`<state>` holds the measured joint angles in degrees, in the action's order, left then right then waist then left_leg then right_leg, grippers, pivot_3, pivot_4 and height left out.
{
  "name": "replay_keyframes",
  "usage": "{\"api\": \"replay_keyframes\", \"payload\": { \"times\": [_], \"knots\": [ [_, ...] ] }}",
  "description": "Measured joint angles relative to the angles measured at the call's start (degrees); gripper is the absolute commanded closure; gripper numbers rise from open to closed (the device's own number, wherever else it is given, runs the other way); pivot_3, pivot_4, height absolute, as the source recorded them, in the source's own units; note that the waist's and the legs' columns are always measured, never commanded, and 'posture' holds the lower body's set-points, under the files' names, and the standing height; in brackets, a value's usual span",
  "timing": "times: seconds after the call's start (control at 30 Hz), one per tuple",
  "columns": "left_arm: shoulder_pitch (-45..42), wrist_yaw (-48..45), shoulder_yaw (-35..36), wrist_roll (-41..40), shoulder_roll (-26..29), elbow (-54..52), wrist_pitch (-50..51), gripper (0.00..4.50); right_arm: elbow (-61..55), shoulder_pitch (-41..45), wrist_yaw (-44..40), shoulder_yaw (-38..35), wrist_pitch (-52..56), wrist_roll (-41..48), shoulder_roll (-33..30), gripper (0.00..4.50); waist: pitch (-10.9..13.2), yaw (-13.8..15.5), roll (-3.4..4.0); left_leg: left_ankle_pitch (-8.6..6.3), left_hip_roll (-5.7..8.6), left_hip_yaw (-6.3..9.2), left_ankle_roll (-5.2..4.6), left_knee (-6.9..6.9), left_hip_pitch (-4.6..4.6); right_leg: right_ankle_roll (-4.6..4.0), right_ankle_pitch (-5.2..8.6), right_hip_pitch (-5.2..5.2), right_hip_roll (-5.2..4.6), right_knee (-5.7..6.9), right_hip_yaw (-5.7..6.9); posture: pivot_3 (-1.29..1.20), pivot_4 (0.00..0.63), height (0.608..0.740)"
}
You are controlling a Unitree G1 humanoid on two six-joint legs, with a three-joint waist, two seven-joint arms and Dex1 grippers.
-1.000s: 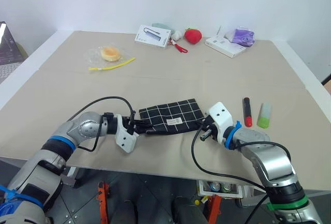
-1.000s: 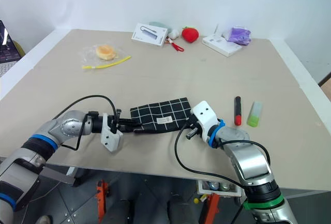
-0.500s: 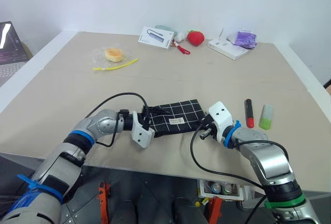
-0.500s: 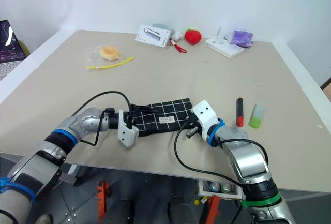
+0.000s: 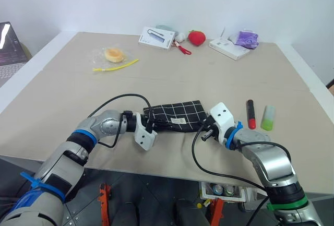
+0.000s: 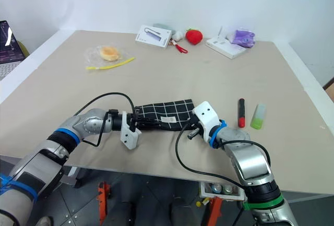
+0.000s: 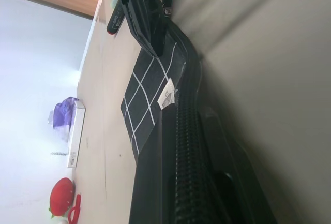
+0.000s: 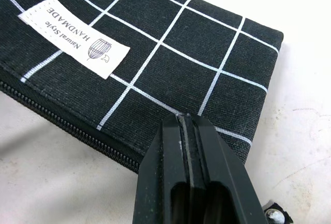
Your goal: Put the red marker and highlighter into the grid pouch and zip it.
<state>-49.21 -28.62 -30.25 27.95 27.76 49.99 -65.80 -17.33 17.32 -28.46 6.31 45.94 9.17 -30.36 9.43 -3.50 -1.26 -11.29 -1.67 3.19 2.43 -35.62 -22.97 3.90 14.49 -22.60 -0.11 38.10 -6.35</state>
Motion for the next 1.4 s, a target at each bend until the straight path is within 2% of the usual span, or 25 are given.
{"api": "replay_keyframes", "payload": {
  "times": [0.1, 0.13, 0.2, 0.23, 0.33, 0.4, 0.43, 0.47, 0.63, 0.87, 0.9, 0.93, 0.97, 1.0, 1.07, 1.17, 1.2, 1.4],
  "knots": [
    [0.4, -1.7, 0.2, -1.2, 0.1, -1.1, 1.2, 4.49, 0.3, -0.1, 0.0, -1.2, -1.1, 0.7, 1.2, 4.5, 0.0, -0.1, 0.01, 0.0, 0.0, 0.0, 0.0, 0.01, -0.03, 0.0, 0.0, -0.06, 0.01, 0.0, 0.0, 0.0, 0.15, 0.733],
    [0.4, -2.0, 0.2, -1.5, 0.1, -1.3, 1.5, 4.5, 0.3, -0.1, -0.1, -2.2, -1.2, 1.5, 1.7, 4.0, 0.0, -0.1, 0.01, 0.0, 0.0, 0.0, 0.0, 0.01, -0.05, 0.0, 0.0, -0.08, 0.01, 0.01, 0.0, 0.0, 0.15, 0.733],
    [0.7, -2.5, 0.3, -2.2, 0.0, -1.8, 2.3, 4.5, -0.2, -0.2, -0.4, -4.7, -0.7, 4.1, 2.3, 3.58, 0.0, -0.1, 0.01, 0.0, 0.0, 0.0, 0.0, 0.01, -0.08, 0.0, 0.0, -0.09, 0.01, 0.0, 0.0, 0.0, 0.15, 0.733],
    [1.2, -3.2, 0.5, -2.9, -0.1, -2.7, 3.3, 4.5, -2.1, -0.9, -0.5, -9.4, 1.6, 7.5, 3.2, 3.16, 0.0, 0.0, 0.03, 0.0, 0.01, 0.0, 0.0, 0.01, -0.17, 0.01, 0.01, -0.15, -0.01, 0.01, 0.0, 0.0, 0.15, 0.733],
    [2.0, -4.0, 1.0, -3.6, -0.1, -4.3, 4.8, 4.5, -5.2, -2.0, -0.1, -16.2, 5.0, 10.8, 1.8, 1.85, 0.0, 0.1, 0.03, 0.0, 0.02, 0.0, 0.0, 0.02, -0.22, 0.04, 0.03, -0.19, -0.02, 0.0, 0.0, 0.0, 0.15, 0.733],
    [2.6, -4.5, 1.3, -4.1, -0.1, -5.0, 5.7, 4.5, -6.2, -3.4, 0.2, -18.5, 6.7, 11.6, 0.4, 0.94, 0.0, 0.1, 0.04, 0.0, 0.02, 0.0, 0.0, 0.05, -0.21, 0.01, 0.05, -0.2, -0.02, 0.0, 0.0, 0.0, 0.15, 0.733],
    [2.9, -4.8, 1.4, -4.3, -0.1, -5.5, 6.3, 4.5, -6.3, -4.2, 0.3, -19.2, 8.0, 12.0, -0.1, 0.29, 0.0, 0.0, 0.05, 0.0, 0.01, 0.0, 0.0, 0.07, -0.19, -0.01, 0.06, -0.21, -0.01, 0.01, 0.0, 0.0, 0.15, 0.733],
    [3.1, -5.0, 1.5, -4.4, -0.1, -5.8, 6.7, 4.5, -6.4, -4.8, 0.6, -19.4, 9.2, 12.3, -0.3, 0.03, 0.0, 0.0, 0.07, 0.0, 0.01, 0.0, 0.0, 0.08, -0.18, -0.02, 0.06, -0.22, 0.0, 0.02, 0.0, 0.0, 0.15, 0.733],
    [4.2, -6.1, 2.1, -4.4, -0.5, -8.0, 9.7, 4.5, -7.6, -6.3, 3.3, -19.3, 16.5, 14.3, 0.9, 0.03, -0.1, 0.0, 0.25, 0.0, 0.02, -0.02, 0.0, 0.07, -0.17, -0.03, 0.06, -0.22, -0.02, 0.02, -0.04, 0.0, 0.15, 0.733],
    [5.0, -6.9, 2.6, -4.4, -1.7, -10.4, 12.5, 4.5, -9.5, -4.9, 6.8, -15.2, 18.4, 15.1, 4.2, 0.03, -0.1, 0.6, 0.28, -0.01, 0.09, -0.02, 0.01, 0.08, -0.26, 0.07, 0.14, -0.22, -0.09, -0.03, -0.03, 0.0, 0.15, 0.733],
    [5.1, -7.0, 2.6, -4.4, -1.7, -10.7, 12.6, 4.5, -9.4, -4.9, 7.3, -14.9, 18.4, 15.1, 4.4, 0.52, -0.1, 0.7, 0.28, -0.01, 0.1, -0.02, 0.01, 0.08, -0.28, 0.09, 0.17, -0.23, -0.1, -0.03, -0.03, 0.0, 0.15, 0.733],
    [5.2, -7.0, 2.6, -4.4, -1.8, -10.9, 12.7, 4.5, -9.3, -4.7, 7.6, -14.4, 18.4, 14.9, 4.5, 0.72, -0.1, 0.7, 0.28, -0.03, 0.11, -0.02, 0.01, 0.08, -0.29, 0.09, 0.19, -0.23, -0.11, -0.03, -0.03, 0.0, 0.15, 0.733],
    [5.3, -7.2, 2.7, -4.4, -1.7, -11.1, 12.8, 4.5, -9.1, -4.4, 7.9, -13.9, 18.4, 14.7, 4.4, 1.3, -0.1, 0.7, 0.28, -0.04, 0.11, -0.02, -0.01, 0.08, -0.29, 0.1, 0.2, -0.24, -0.12, -0.03, -0.03, 0.0, 0.15, 0.733],
    [5.4, -7.2, 2.8, -4.4, -1.8, -11.3, 13.0, 4.5, -9.0, -4.1, 8.2, -13.7, 18.3, 14.5, 4.4, 1.62, -0.1, 0.7, 0.28, -0.04, 0.11, -0.02, -0.02, 0.09, -0.29, 0.1, 0.21, -0.24, -0.12, -0.03, -0.03, 0.0, 0.15, 0.733],
    [5.7, -7.4, 3.1, -4.4, -1.8, -11.7, 13.4, 4.5, -8.2, -3.7, 8.6, -13.3, 17.7, 14.0, 4.4, 2.82, -0.1, 0.7, 0.28, -0.04, 0.11, -0.01, -0.02, 0.09, -0.29, 0.09, 0.21, -0.24, -0.11, -0.03, -0.02, 0.0, 0.15, 0.733],
    [5.9, -7.8, 3.3, -4.4, -1.7, -12.1, 13.7, 4.5, -7.6, -3.7, 8.8, -13.1, 17.2, 13.5, 4.2, 4.2, -0.1, 0.7, 0.28, -0.05, 0.11, -0.01, -0.02, 0.1, -0.28, 0.07, 0.22, -0.25, -0.11, -0.03, -0.02, 0.0, 0.15, 0.733],
    [6.0, -7.9, 3.4, -4.4, -1.7, -12.3, 13.8, 4.5, -7.6, -3.7, 8.8, -13.0, 17.0, 13.4, 4.1, 4.42, -0.1, 0.7, 0.28, -0.05, 0.11, -0.01, -0.03, 0.11, -0.28, 0.06, 0.23, -0.25, -0.11, -0.03, -0.02, 0.0, 0.15, 0.733],
    [6.4, -7.9, 3.8, -4.4, -1.7, -12.8, 14.1, 4.5, -7.6, -3.7, 8.9, -12.6, 16.6, 13.0, 4.0, 4.42, -0.1, 0.7, 0.28, -0.06, 0.11, -0.01, -0.05, 0.12, -0.28, 0.05, 0.25, -0.25, -0.11, -0.03, -0.01, 0.0, 0.15, 0.733]
  ]
}}
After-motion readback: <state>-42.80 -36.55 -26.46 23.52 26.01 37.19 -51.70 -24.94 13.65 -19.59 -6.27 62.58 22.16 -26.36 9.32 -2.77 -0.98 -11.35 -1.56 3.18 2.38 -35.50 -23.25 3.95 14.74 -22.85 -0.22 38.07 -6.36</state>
